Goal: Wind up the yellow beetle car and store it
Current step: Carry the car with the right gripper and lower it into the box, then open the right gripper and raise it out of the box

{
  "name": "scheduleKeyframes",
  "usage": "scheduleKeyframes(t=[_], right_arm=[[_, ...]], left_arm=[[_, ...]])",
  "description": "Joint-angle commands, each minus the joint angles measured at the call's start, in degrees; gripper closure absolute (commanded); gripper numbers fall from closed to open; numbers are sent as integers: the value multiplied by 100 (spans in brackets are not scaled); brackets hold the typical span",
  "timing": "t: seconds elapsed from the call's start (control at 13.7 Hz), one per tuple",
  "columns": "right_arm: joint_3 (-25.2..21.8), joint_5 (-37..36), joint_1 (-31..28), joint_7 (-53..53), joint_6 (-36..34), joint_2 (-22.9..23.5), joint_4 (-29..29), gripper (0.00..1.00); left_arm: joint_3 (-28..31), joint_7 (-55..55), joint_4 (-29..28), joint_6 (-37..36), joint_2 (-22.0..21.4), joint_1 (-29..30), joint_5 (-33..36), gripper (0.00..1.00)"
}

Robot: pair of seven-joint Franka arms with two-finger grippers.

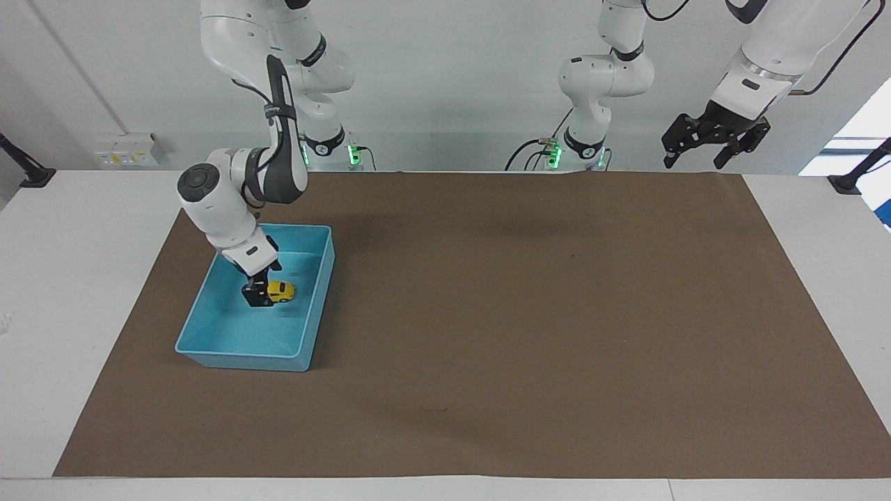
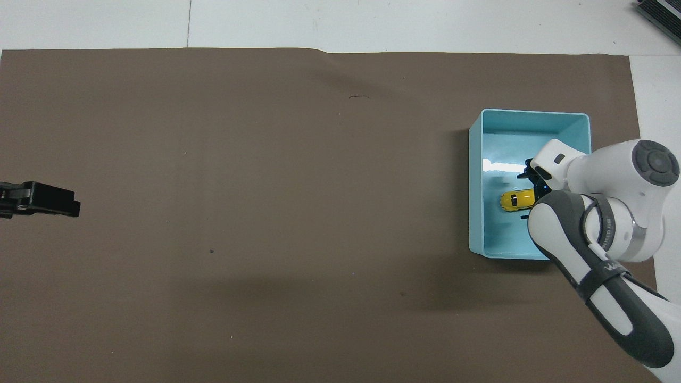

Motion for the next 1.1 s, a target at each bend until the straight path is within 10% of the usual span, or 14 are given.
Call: scheduleKeyframes(t=[0.0,1.02], right_arm=[[44,141,-25,18,-355,-58,320,0],[97,457,-16,536,-1147,-102,1762,0]], left_arm=[[-25,19,-66,-64,-103,81,-92,0],[-25,19,-66,-55,-103,81,-92,0]])
